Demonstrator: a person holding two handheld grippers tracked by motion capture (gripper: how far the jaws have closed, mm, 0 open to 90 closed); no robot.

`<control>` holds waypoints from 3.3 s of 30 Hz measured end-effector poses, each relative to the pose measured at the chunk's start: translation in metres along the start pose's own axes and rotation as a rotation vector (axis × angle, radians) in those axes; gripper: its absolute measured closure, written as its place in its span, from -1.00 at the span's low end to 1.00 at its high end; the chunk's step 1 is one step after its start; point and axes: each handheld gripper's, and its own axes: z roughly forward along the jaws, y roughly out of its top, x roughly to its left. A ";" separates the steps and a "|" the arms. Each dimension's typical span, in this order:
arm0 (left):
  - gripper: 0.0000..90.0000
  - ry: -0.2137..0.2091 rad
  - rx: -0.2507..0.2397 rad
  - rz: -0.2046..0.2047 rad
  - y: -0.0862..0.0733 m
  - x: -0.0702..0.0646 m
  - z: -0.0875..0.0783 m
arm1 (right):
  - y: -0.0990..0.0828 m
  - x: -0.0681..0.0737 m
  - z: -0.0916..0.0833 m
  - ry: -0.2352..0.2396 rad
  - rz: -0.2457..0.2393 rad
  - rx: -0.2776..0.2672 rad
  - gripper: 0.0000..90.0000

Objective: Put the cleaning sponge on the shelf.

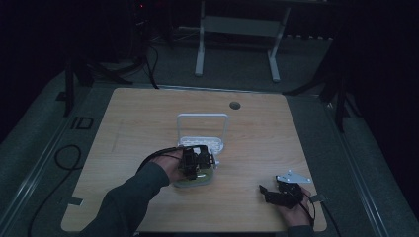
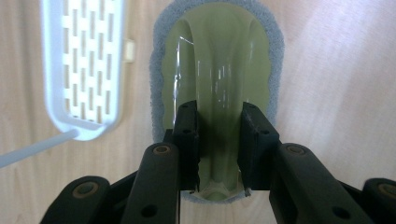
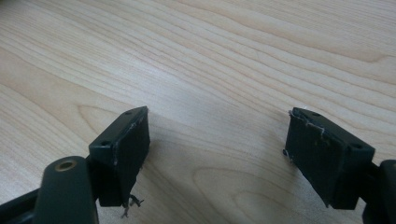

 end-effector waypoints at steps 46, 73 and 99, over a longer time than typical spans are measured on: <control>0.59 0.197 -0.061 0.112 0.017 0.029 0.002 | 0.000 0.000 0.000 0.001 -0.002 0.001 -0.53; 0.59 0.245 -0.054 0.104 0.025 0.048 0.014 | 0.000 0.000 0.000 0.003 -0.003 0.001 -0.53; 0.59 0.283 -0.027 0.108 0.033 0.057 0.028 | 0.000 0.000 0.000 0.004 -0.005 0.002 -0.53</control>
